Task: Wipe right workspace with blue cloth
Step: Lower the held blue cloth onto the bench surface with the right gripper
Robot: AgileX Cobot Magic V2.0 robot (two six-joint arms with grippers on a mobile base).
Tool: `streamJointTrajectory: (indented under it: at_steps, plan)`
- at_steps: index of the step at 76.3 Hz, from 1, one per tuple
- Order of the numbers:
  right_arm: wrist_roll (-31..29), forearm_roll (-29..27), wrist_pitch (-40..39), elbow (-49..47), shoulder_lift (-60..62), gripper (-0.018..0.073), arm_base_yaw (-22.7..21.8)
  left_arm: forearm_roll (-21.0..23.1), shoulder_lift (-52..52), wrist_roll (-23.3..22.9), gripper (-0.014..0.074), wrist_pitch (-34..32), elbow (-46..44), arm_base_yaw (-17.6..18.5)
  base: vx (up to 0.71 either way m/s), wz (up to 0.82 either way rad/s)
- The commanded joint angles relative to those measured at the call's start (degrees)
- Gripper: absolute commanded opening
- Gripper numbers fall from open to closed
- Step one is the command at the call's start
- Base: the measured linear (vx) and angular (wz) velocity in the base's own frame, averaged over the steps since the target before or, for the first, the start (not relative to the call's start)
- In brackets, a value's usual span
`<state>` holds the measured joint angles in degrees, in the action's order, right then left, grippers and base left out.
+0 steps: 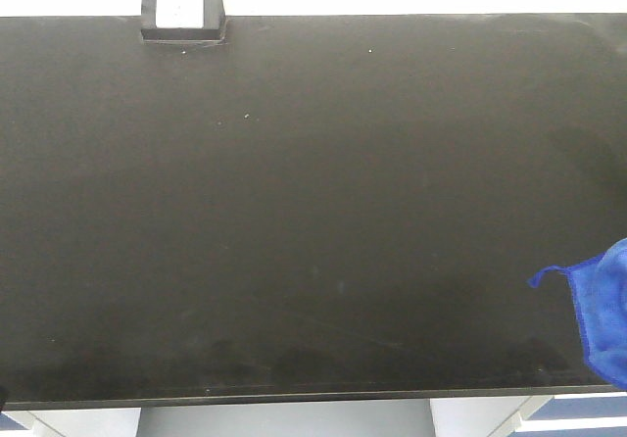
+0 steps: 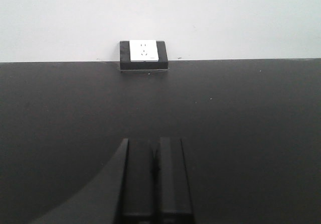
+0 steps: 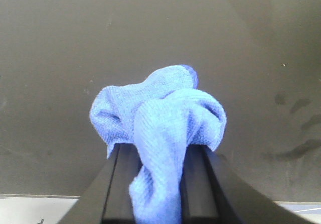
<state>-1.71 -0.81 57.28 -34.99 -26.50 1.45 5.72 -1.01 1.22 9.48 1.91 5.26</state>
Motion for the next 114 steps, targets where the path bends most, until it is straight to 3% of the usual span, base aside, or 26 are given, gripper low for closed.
streamJointTrajectory:
  at_steps: [1, 14, 35, 49, 57, 73, 102, 114]
  plan:
    - [-0.6, 0.1, -3.6, -1.7, -0.4, -0.0004, 0.0, 0.2, -0.6, 0.1, -0.0006, -5.2, -1.4, 0.0, 0.00, 0.00]
    - [-0.5, -1.6, -6.0, -1.7, -0.4, -0.0004, 0.0, 0.2, -0.6, 0.1, -0.0006, -5.2, -1.4, 0.0, 0.00, 0.00]
    - [-1.0, -4.6, -26.1, -1.7, -8.0, -0.0004, 0.0, 0.2, -0.6, 0.1, -0.0006, -5.2, -1.4, 0.0, 0.00, 0.00]
    - [-10.2, -4.6, -34.5, -1.7, -24.6, -0.0003, 0.0, 0.2, -0.6, 0.1, -0.0006, -5.2, -1.4, 0.0, 0.00, 0.00]
    - [-13.0, -5.7, -37.8, -1.7, -34.0, -0.0001, 0.0, 0.2, -0.6, 0.1, -0.0006, -5.2, -1.4, 0.0, 0.00, 0.00]
    - [-13.1, -6.1, -43.9, -1.7, -50.1, -0.0001, 0.0, 0.2, -0.6, 0.1, -0.0006, -5.2, -1.4, 0.0, 0.00, 0.00]
    - [-14.0, -6.1, -52.2, -1.7, -64.5, 0.0000, 0.0, 0.2, -0.6, 0.1, -0.0006, -5.2, -1.4, 0.0, 0.00, 0.00]
    - [-14.0, -7.3, -54.5, -1.7, -67.4, 0.0000, 5.8, 0.2, -0.6, 0.1, -0.0006, -5.2, -1.4, 0.0, 0.00, 0.00]
